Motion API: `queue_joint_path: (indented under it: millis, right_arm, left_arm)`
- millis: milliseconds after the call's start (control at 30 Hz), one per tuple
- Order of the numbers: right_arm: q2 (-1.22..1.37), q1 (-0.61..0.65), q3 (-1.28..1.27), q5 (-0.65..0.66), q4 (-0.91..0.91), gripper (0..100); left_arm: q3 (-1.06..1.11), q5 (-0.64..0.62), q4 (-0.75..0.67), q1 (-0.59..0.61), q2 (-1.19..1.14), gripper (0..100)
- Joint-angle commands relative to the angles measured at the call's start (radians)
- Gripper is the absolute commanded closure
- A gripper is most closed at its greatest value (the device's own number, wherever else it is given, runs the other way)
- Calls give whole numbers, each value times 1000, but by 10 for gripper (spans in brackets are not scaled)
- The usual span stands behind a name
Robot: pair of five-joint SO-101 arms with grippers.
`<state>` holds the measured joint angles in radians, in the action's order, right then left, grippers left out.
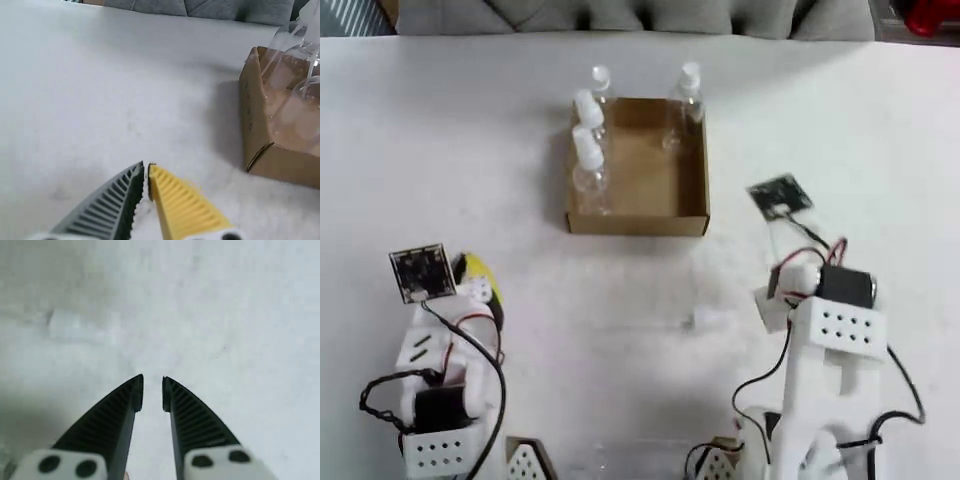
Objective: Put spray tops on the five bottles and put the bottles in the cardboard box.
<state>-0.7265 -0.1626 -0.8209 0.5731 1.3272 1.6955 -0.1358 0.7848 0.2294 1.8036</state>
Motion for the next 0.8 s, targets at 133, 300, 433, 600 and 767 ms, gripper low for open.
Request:
queue_joint_path:
  millis: [133, 300, 433, 600, 767]
  right_arm:
    - [-16, -99, -206, -249, -315, 972]
    - [-8, -154, -270, -330, -479, 972]
    - [-12, -196, -325, -348, -599, 972]
    - [-7, -193, -328, -348, -610, 972]
    - [-7, -191, -342, -345, -611, 972]
  left_arm:
    - [-192, 51, 264, -73, -7, 976]
    - [-256, 199, 341, -96, -7, 976]
    - [-367, 229, 439, -97, -8, 976]
    - [-537, 305, 575, -174, -125, 976]
    - [-787, 442, 769, -303, -449, 976]
